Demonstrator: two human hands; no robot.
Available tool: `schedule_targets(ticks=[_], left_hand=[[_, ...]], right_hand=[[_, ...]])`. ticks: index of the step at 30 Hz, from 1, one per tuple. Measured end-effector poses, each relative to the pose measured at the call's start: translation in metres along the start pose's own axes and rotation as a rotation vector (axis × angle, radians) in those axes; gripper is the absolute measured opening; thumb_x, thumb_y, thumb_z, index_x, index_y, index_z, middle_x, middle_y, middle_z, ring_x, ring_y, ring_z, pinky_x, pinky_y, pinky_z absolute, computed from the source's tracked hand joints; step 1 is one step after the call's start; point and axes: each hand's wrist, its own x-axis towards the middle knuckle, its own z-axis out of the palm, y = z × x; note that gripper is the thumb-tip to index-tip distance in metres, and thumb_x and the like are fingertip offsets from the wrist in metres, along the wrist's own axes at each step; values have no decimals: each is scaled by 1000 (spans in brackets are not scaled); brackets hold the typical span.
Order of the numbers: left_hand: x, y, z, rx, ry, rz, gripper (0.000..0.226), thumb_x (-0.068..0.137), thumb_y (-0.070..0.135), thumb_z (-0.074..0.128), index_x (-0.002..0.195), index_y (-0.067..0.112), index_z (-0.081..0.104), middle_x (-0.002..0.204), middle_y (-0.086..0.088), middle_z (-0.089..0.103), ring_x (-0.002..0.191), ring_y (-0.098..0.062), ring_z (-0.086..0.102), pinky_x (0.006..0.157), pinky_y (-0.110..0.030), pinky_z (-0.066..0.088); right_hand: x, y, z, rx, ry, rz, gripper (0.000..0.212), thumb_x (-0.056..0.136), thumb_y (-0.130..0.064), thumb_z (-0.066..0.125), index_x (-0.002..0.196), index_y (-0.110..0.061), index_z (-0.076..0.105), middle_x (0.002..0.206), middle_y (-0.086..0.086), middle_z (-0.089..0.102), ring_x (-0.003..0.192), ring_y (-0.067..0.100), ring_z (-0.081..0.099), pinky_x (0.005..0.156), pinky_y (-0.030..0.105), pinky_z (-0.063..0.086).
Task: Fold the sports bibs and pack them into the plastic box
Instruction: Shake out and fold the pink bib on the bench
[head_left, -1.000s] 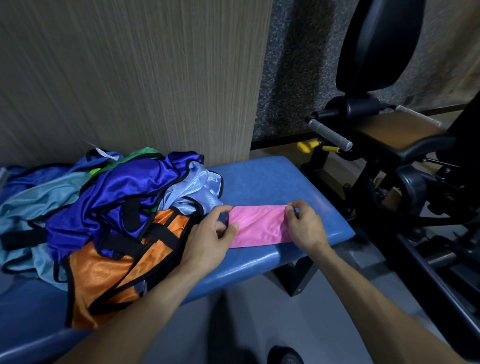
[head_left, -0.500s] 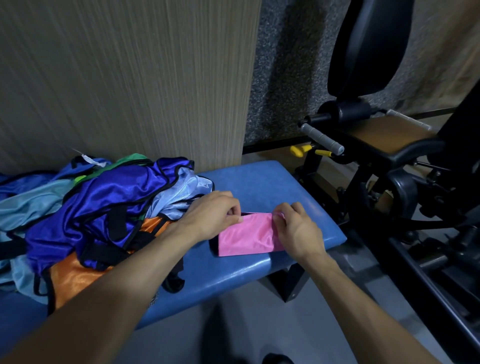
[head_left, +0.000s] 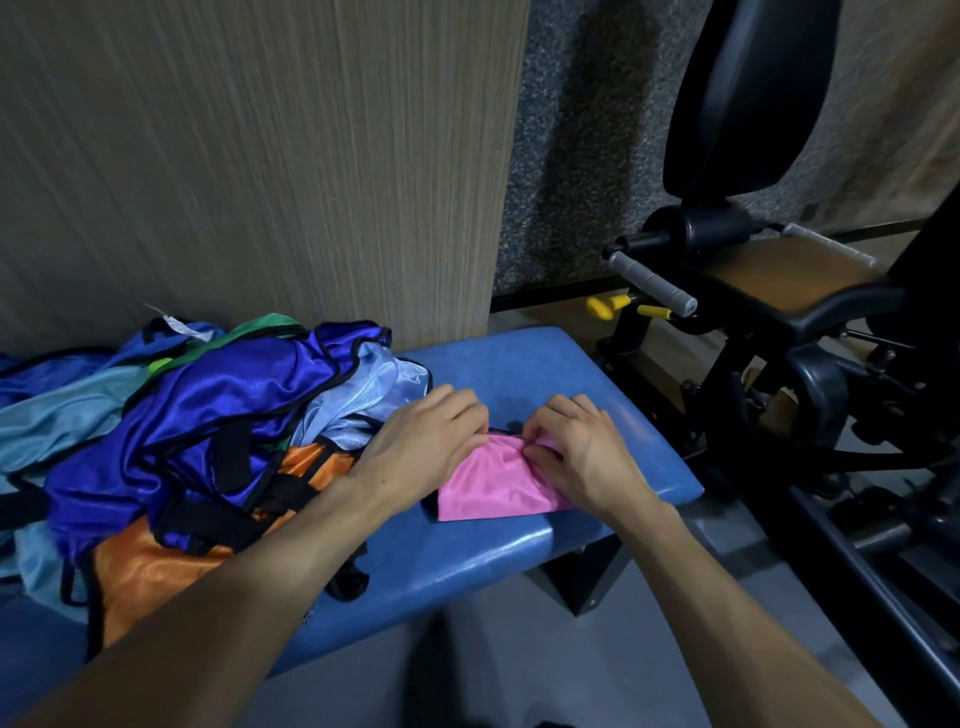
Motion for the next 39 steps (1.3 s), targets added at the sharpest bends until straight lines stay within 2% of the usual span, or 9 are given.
schedule_targets(ticks=[5,9,12,17,22,27,31,35,39], left_hand=[[3,4,1,-331,-102,-262,14,103,34,52,94,24,50,81,12,57,80,-8,50,69,-34,46],[13,-5,2,-616,-297,-422,8,100,22,62,94,23,57,74,11,60,61,0,49,64,-24,40],[17,-16,4,-782,-407,-518,9,96,16,70,99,19,62,78,5,59,64,-5,48,64,-21,41],[20,-27,6,-799,-445,-597,6,92,18,75,89,18,69,59,15,47,57,-5,40,58,-23,33],[18,-28,4,-923,-413,-646,5,93,20,74,90,17,71,82,1,63,75,-8,52,73,-22,41],[16,-25,5,-1020,-358,-642,8,94,11,72,91,15,65,77,2,58,70,-7,49,67,-19,38],[13,-25,8,-1001,-325,-603,10,95,14,71,91,18,64,71,8,54,69,-10,45,63,-22,36],[9,-26,10,-932,-294,-554,8,95,16,71,92,17,64,69,6,49,65,-11,41,59,-23,33],[7,-26,12,-891,-299,-530,9,95,17,71,91,17,63,65,7,47,60,-10,38,55,-26,30]], right_hand=[[1,0,3,30,9,-27,11,82,-22,67,87,-24,57,86,-10,57,81,16,47,71,43,46],[1,-2,4,46,23,-31,13,83,-23,66,85,-23,53,81,-8,58,79,18,48,68,43,46],[2,-4,4,49,22,-29,14,83,-22,65,85,-22,51,79,-7,57,79,19,48,68,44,45],[6,-2,8,106,7,-30,11,84,-20,61,92,-24,55,88,-11,58,84,17,48,75,44,46],[8,4,10,127,-52,-35,12,94,-22,60,105,-24,65,98,-8,57,93,17,48,85,42,45],[18,-2,10,186,-157,19,22,92,-21,60,112,-25,69,104,-9,58,101,16,45,91,38,38],[39,-15,7,318,-273,82,13,97,-30,60,102,-29,72,99,-13,65,107,15,47,98,38,34],[59,-16,4,513,-494,160,5,93,-26,70,89,-24,73,80,-9,69,78,7,60,81,31,50],[76,-3,-5,646,-633,196,8,84,-16,82,88,-16,75,85,3,71,80,13,62,80,31,50]])
